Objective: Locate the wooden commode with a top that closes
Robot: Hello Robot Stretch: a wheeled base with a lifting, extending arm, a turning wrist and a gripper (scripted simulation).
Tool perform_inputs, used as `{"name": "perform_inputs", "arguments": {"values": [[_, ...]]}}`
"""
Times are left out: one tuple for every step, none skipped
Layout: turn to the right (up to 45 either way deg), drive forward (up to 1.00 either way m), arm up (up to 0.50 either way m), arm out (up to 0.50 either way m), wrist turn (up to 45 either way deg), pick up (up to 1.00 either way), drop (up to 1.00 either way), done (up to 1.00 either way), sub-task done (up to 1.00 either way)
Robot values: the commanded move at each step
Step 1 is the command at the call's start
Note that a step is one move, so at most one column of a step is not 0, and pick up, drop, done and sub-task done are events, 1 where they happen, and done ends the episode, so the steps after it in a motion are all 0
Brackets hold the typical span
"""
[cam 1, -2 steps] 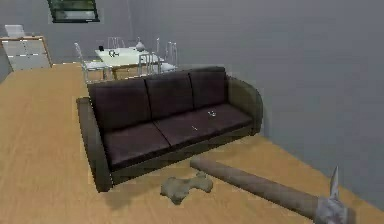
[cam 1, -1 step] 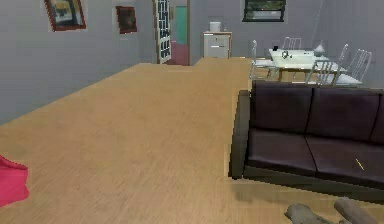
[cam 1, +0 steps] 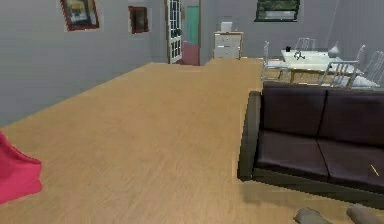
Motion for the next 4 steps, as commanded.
{"name": "perform_inputs", "arguments": {"values": [[-9.0,0.0,0.0,0.0,0.0,0.0,0.0,0.0,0.0],[0.0,1.0,0.0,0.0,0.0,0.0,0.0,0.0,0.0],[-6.0,0.0,0.0,0.0,0.0,0.0,0.0,0.0,0.0],[0.0,0.35,0.0,0.0,0.0,0.0,0.0,0.0,0.0]]}}
